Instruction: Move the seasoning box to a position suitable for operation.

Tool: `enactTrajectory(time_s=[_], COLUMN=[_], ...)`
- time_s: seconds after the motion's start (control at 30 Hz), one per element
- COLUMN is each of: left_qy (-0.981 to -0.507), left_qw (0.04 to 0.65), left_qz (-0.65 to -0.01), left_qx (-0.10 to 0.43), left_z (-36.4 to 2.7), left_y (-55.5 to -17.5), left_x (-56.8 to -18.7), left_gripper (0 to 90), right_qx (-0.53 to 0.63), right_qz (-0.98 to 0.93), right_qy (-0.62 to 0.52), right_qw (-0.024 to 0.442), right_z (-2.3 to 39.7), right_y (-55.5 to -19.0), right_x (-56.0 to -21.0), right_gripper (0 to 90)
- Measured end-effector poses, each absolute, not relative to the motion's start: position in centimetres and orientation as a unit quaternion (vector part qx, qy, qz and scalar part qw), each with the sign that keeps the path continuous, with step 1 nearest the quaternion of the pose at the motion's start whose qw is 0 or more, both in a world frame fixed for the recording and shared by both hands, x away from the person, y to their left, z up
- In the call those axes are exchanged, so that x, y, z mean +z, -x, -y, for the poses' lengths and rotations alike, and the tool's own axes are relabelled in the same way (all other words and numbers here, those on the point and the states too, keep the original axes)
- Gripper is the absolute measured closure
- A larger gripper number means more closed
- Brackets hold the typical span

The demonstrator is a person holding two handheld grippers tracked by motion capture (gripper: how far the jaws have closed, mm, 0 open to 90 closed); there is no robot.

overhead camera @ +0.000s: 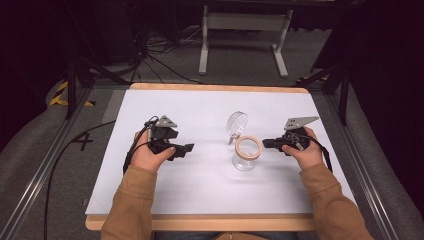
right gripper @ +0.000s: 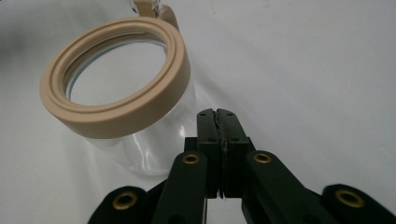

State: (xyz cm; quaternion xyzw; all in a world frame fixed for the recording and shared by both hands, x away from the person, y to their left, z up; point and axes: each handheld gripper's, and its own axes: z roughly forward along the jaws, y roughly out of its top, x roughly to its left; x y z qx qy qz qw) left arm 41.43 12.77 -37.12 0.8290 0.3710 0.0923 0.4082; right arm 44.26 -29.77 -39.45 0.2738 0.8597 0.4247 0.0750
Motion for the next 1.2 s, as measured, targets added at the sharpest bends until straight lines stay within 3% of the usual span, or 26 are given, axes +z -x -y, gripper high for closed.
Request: enactTrajectory(time_s=[0.33, 1.2], left_qy=[-0.831, -0.837], left_qw=[0.408, 0.41], left_qz=[-0.367, -0.352], left_qx=[0.092, 0.086], left_z=[-12.5, -11.7], left_y=[-41.1, -41.6], left_x=[-37.1, -37.2], left_gripper=[23.8, 23.8], right_qx=[0.429, 0.392], right_qz=[-0.864, -0.889], right_qy=[-0.261, -0.233], right_qw=[0.049, 0.039], right_z=[28.9, 27.8], right_y=[-44.5, -43.0], right_x=[-40.4, -40.4], right_gripper=[90.0, 90.0])
